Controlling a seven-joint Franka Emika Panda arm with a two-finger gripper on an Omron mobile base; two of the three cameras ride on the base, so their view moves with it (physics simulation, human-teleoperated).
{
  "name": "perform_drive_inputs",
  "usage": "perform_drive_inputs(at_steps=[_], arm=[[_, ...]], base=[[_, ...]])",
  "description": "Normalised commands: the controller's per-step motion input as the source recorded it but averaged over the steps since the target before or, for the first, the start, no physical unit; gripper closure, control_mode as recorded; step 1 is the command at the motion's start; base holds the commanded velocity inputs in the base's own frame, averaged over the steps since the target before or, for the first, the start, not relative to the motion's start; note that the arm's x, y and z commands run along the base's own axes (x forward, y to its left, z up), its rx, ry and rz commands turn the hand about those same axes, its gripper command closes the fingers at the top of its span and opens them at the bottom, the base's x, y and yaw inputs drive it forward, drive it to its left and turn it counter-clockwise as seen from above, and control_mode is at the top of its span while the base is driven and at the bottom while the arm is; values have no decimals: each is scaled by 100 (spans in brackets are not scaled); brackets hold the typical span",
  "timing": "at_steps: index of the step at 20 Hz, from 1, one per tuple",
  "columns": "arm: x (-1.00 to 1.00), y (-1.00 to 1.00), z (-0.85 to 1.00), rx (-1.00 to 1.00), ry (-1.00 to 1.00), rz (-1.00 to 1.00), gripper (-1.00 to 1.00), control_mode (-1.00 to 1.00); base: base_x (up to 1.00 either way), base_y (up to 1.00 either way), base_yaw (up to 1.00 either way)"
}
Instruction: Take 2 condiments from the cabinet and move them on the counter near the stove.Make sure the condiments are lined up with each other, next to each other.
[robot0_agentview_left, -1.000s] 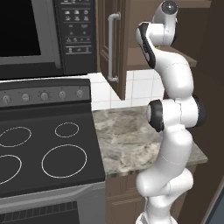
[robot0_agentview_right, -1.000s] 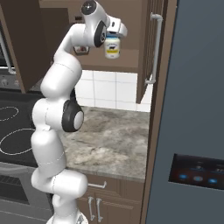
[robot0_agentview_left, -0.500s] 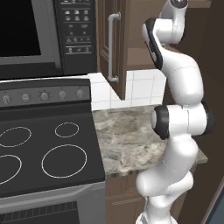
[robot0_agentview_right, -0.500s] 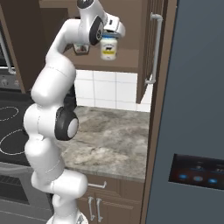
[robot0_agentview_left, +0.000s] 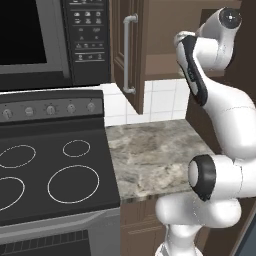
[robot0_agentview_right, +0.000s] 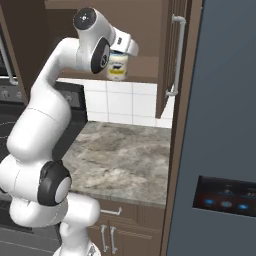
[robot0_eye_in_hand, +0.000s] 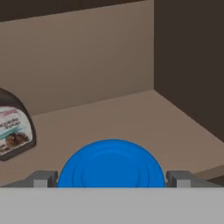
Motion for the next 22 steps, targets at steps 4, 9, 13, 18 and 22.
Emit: perform_drive_inputs(at_steps=[4,9,13,18,22], arm=[[-100,0,10,2,0,-7,100,-100],[-100,0,3,0,1,-7,100,-100],[-100,0,-9,0,5,-6,100,-100],[-58,0,-67,0,5,-2,100,-100],[-6,0,-94,0,3,0,100,-100]], base=[[0,0,0],[0,0,0],[0,0,0],[0,0,0],[0,0,0]])
